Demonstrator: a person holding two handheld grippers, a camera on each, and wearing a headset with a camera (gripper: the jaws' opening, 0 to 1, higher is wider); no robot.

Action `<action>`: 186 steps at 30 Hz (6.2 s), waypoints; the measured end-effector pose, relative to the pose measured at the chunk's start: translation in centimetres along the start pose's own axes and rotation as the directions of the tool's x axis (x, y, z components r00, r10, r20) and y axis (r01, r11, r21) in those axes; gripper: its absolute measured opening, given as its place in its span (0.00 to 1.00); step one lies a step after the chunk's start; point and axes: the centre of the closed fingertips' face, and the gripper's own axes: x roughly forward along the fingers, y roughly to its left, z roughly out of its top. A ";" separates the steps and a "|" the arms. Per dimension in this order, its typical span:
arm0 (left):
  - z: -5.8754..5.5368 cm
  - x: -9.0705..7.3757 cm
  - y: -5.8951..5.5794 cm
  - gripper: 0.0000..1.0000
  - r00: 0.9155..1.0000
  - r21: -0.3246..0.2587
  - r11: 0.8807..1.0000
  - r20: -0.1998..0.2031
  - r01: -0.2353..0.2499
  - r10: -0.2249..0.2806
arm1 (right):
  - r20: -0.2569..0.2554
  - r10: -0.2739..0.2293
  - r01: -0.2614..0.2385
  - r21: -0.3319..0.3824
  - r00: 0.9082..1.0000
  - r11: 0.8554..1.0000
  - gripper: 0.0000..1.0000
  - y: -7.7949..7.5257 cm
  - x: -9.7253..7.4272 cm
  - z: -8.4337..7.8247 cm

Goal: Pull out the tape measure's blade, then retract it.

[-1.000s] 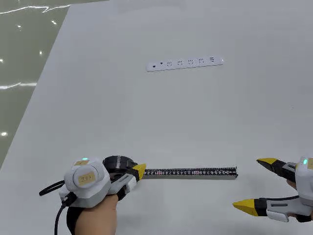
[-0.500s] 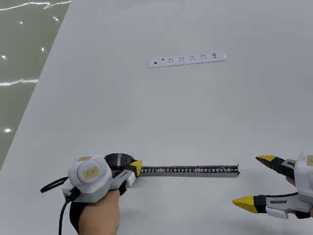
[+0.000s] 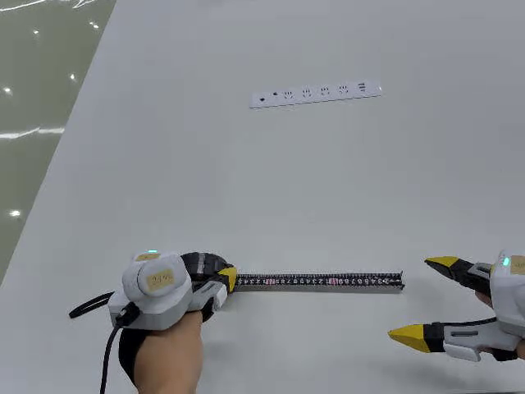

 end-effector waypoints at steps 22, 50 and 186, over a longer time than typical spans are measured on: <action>-0.1 0.1 0.0 0.59 1.000 0.019 1.000 -0.014 0.003 -0.003 | -0.015 0.001 -0.002 -0.085 1.000 0.996 0.59 -1.9 1.8 -1.0; -0.2 0.1 0.0 0.59 1.000 0.014 1.000 -0.025 0.004 -0.003 | -0.027 0.075 -0.079 -0.220 0.997 0.972 0.27 -2.8 3.6 -1.9; -0.5 0.2 0.0 0.57 0.985 -0.014 1.000 -0.172 0.016 -0.018 | 0.082 0.371 -0.341 -0.252 0.925 0.906 0.12 6.1 15.7 6.2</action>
